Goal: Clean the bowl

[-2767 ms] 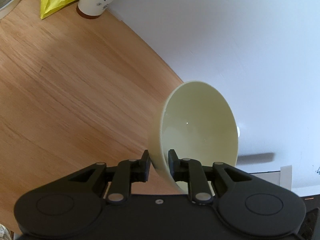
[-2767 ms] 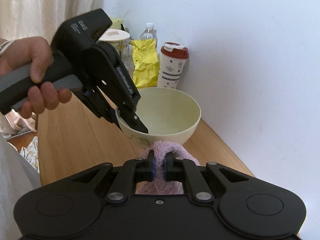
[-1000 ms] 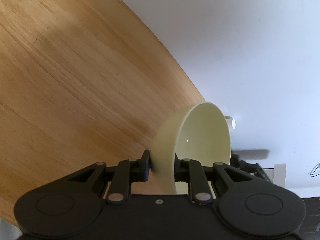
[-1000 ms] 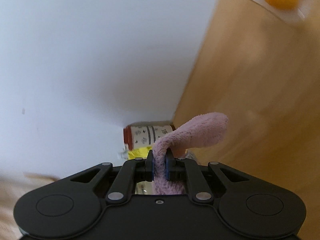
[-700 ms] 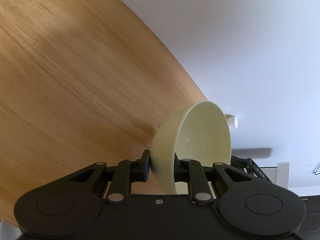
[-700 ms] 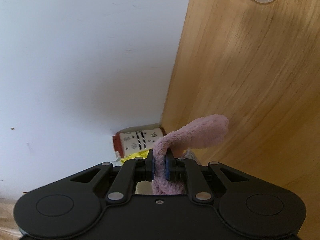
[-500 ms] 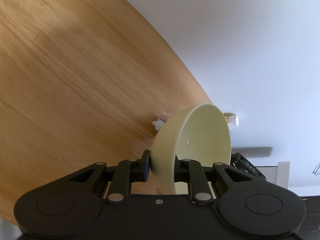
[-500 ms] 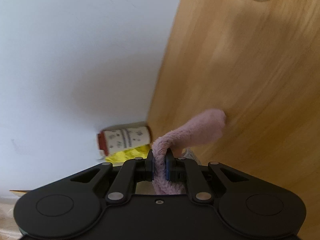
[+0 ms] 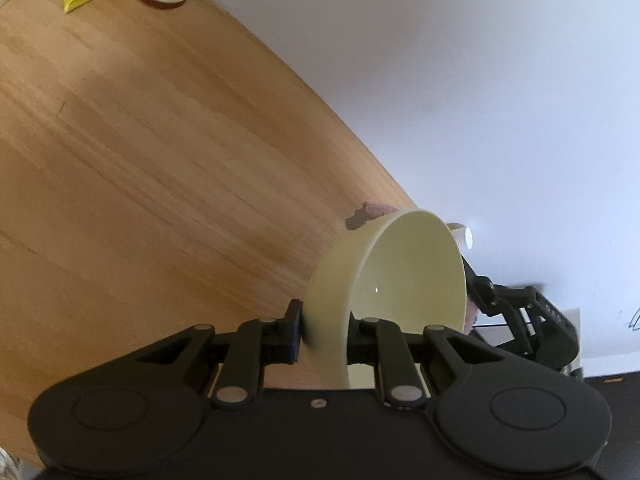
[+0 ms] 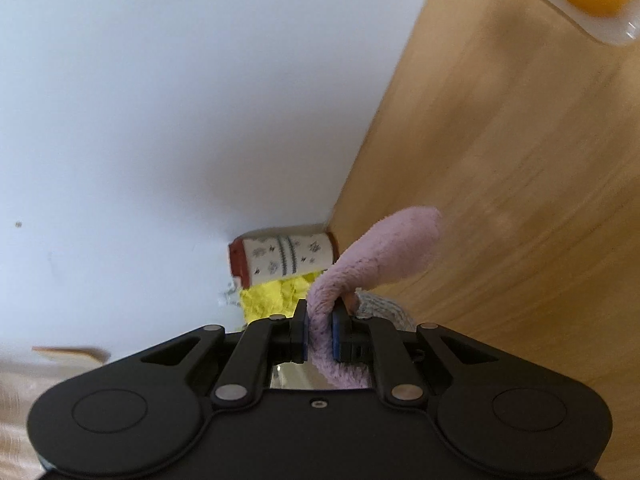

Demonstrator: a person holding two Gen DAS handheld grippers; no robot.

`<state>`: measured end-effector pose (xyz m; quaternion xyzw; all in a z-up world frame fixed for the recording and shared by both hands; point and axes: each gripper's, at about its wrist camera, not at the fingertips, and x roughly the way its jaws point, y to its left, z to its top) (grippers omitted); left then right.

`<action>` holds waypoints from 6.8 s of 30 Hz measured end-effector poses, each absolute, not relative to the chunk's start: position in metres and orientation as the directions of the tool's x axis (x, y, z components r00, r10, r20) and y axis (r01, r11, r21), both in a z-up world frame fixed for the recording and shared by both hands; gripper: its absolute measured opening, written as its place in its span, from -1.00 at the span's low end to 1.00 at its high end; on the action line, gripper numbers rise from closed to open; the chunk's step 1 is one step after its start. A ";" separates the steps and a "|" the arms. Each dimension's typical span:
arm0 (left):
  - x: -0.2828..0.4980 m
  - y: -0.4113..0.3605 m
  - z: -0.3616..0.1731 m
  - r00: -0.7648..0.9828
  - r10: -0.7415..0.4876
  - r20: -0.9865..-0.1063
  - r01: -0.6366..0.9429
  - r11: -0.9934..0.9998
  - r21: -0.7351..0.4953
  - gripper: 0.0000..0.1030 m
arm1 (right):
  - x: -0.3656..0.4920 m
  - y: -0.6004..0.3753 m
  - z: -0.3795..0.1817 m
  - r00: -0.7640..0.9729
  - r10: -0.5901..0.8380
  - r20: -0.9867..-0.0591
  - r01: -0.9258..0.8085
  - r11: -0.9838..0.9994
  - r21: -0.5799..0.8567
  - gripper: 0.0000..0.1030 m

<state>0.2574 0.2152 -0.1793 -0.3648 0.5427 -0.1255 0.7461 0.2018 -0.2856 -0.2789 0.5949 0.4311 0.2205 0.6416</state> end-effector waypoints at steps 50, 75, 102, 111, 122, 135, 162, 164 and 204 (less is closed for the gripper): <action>0.275 0.196 -0.199 0.269 -0.567 -0.779 -0.183 0.764 -0.619 -0.63 | 0.224 -0.252 -0.333 0.167 0.873 -0.458 0.236 0.416 0.878 -0.71; 0.278 0.178 -0.191 0.249 -0.547 -0.799 -0.087 0.810 -0.581 -0.63 | 0.271 -0.200 -0.262 -0.086 0.887 -0.455 -0.074 0.449 0.890 -0.62; 0.286 0.172 -0.198 0.230 -0.542 -0.808 -0.054 0.822 -0.567 -0.63 | 0.289 -0.183 -0.303 -0.313 0.779 -0.543 -0.119 0.535 0.836 -0.62; 0.294 0.180 -0.201 0.269 -0.551 -0.790 -0.112 0.797 -0.594 -0.63 | 0.296 -0.203 -0.261 -0.147 0.808 -0.570 -0.176 0.546 0.819 -0.62; 0.295 0.182 -0.213 0.296 -0.562 -0.772 -0.204 0.753 -0.626 -0.62 | 0.277 -0.240 -0.302 0.004 0.877 -0.481 0.072 0.480 0.875 -0.62; 0.301 0.182 -0.199 0.343 -0.535 -0.772 -0.231 0.749 -0.622 -0.62 | 0.252 -0.252 -0.307 0.230 0.892 -0.389 0.216 0.343 0.914 -0.61; 0.294 0.176 -0.195 0.412 -0.527 -0.743 -0.322 0.679 -0.660 -0.60 | 0.213 -0.272 -0.341 0.454 0.830 -0.324 0.386 0.145 0.911 -0.62; 0.293 0.177 -0.195 0.426 -0.523 -0.738 -0.325 0.673 -0.665 -0.60 | 0.212 -0.271 -0.340 0.451 0.825 -0.341 0.386 0.164 0.908 -0.62; 0.294 0.192 -0.193 0.564 -0.514 -0.646 -0.389 0.525 -0.757 -0.59 | 0.176 -0.300 -0.305 0.548 0.778 -0.307 0.334 0.133 0.933 -0.61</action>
